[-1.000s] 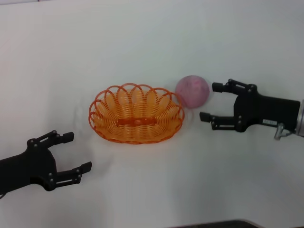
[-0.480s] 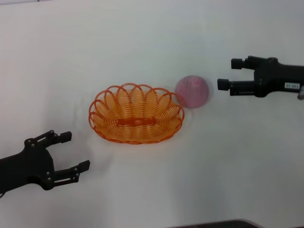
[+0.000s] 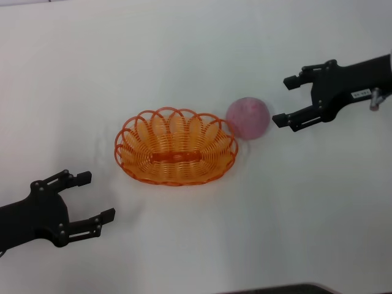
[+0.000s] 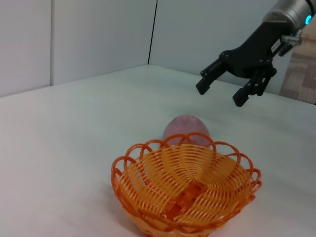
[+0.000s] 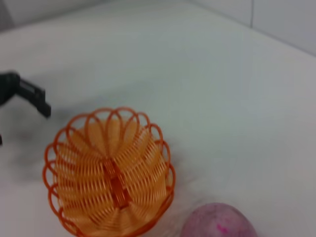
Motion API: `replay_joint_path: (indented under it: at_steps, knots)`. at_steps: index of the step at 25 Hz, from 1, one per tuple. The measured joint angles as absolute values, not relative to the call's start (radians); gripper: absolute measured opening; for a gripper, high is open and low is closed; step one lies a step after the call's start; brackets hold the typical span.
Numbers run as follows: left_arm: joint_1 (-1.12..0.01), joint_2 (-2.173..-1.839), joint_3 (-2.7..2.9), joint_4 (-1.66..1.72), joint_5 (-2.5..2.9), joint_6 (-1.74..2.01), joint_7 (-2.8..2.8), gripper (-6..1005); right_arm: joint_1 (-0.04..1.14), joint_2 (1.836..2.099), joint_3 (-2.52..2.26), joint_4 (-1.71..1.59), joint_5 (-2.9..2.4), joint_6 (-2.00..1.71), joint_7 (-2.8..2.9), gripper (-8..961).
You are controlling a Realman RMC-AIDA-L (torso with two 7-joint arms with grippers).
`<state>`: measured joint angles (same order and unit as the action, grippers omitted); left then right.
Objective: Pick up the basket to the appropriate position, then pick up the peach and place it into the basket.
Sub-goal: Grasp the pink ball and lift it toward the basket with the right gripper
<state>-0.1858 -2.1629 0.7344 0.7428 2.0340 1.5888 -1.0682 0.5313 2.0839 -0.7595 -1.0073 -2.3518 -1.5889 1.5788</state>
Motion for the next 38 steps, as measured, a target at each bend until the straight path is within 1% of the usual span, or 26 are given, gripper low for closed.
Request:
replay_joint_path:
  at_steps: [5,20,30,38]
  knots:
    - [-0.186,-2.162,0.733,0.742,2.034,1.589,-1.069,886,0.563,2.086,-0.844,-1.056,-2.38,-1.575,1.58,925]
    - [-0.181,-2.161,0.71,0.744,2.035,1.589,-1.069,885,0.588,2.092,-1.23,-1.075,-2.417,-1.353,1.65,923]
    - [-0.175,-2.161,0.709,0.744,2.036,1.589,-1.069,886,0.63,2.093,-1.267,-0.953,-2.416,-1.271,1.66,922]
    - [-0.176,-2.161,0.709,0.744,2.036,1.59,-1.069,886,0.633,2.093,-1.268,-0.936,-2.41,-1.264,1.659,922]
